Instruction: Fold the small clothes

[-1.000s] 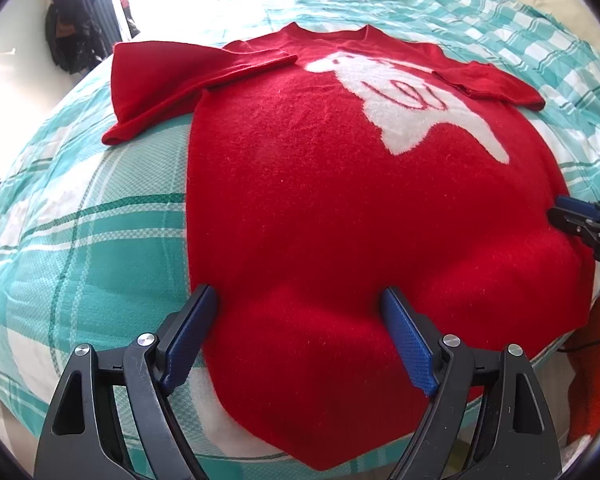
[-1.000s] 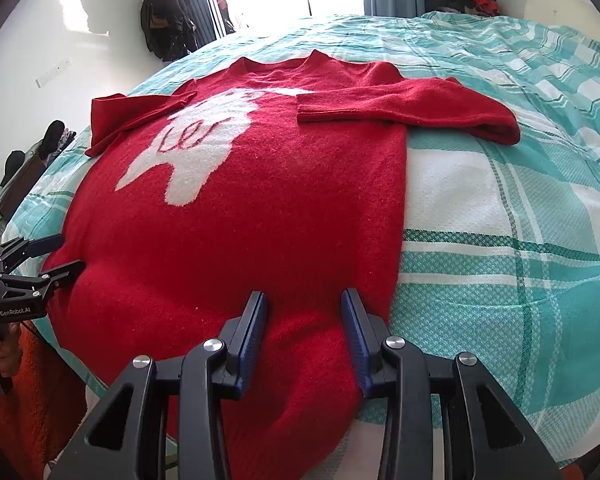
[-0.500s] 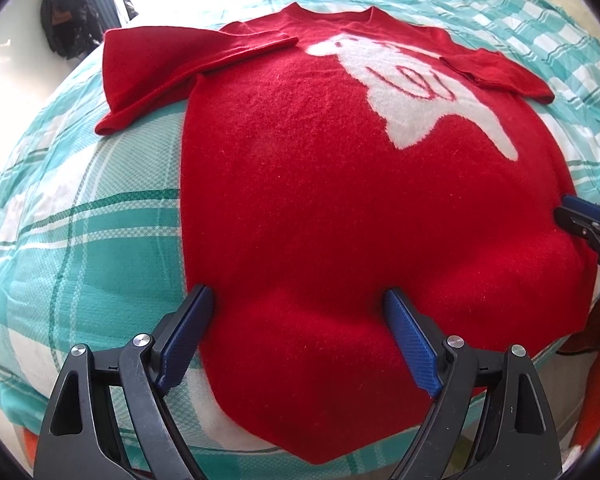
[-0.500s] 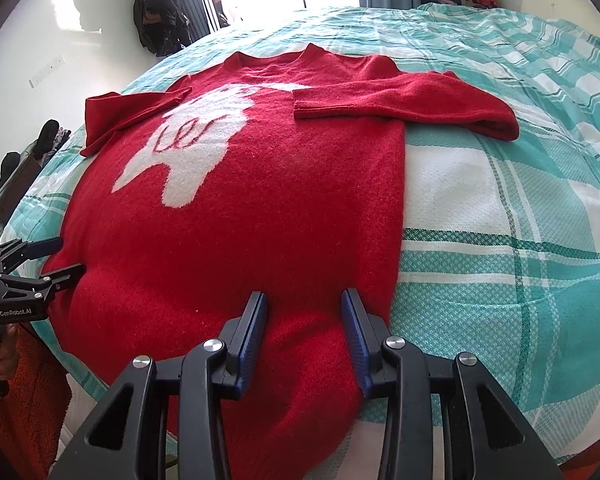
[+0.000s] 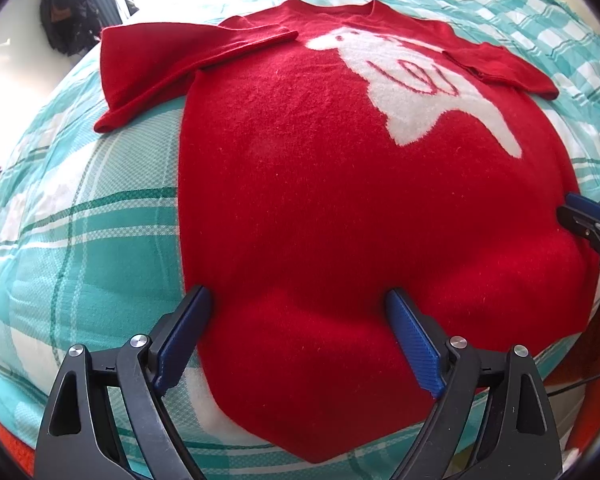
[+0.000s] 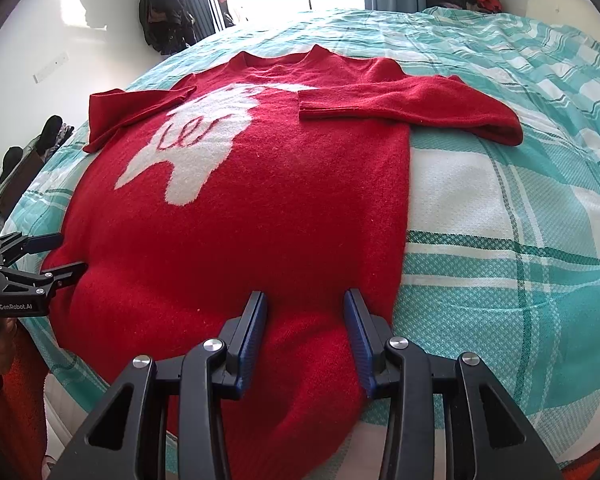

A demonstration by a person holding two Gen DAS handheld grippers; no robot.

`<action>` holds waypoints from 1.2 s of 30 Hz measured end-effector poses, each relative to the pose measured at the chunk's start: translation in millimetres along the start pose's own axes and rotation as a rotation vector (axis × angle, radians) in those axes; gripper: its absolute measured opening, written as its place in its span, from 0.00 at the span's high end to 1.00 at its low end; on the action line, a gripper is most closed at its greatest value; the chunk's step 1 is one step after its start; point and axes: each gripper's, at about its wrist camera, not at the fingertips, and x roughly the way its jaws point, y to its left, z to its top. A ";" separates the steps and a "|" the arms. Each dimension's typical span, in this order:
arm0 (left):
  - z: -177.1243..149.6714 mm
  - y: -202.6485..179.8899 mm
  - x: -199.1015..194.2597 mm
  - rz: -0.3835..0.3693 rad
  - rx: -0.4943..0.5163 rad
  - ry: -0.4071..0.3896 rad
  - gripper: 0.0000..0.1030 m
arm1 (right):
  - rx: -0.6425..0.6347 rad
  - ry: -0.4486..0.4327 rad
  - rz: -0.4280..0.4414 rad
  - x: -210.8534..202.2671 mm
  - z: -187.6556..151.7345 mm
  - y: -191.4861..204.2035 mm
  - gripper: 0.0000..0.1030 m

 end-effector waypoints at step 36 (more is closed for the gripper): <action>-56.2 84.3 -54.5 -0.012 -0.465 -0.228 0.08 | -0.378 -0.025 -0.212 57.9 160.4 -3.8 0.93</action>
